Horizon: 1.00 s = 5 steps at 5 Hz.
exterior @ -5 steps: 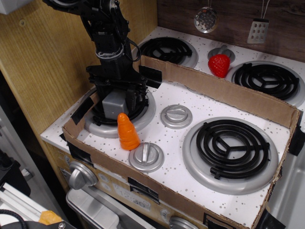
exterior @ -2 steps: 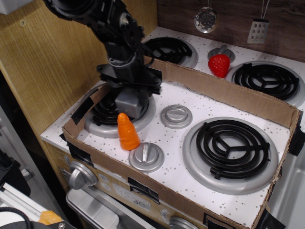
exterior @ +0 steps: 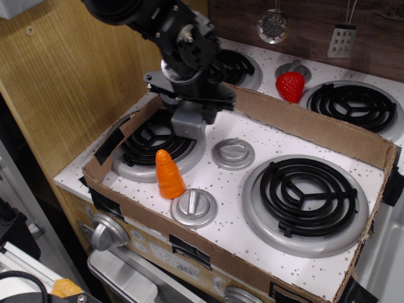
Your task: Right pepper shaker
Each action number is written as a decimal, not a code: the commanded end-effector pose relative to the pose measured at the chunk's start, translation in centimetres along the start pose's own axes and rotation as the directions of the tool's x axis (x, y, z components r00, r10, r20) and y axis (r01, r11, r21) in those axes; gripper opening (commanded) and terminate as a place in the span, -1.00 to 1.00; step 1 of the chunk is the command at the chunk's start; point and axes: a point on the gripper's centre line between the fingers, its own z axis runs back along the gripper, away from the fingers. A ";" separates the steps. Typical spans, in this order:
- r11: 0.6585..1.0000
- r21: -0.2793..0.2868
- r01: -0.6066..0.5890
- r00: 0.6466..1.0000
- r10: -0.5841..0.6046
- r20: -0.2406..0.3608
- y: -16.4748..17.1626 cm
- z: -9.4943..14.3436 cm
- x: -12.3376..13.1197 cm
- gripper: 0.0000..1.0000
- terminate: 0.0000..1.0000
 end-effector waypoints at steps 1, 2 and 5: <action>0.993 -0.062 -0.104 0.963 0.116 0.244 -3.7 2.2 -0.3 -1.00 -1.00; 0.988 -0.069 -0.137 0.925 0.152 0.347 -5.8 2.6 -0.7 -1.00 -1.00; 0.959 -0.058 -0.277 0.773 0.258 0.580 -10.4 2.4 -3.2 -1.00 -1.00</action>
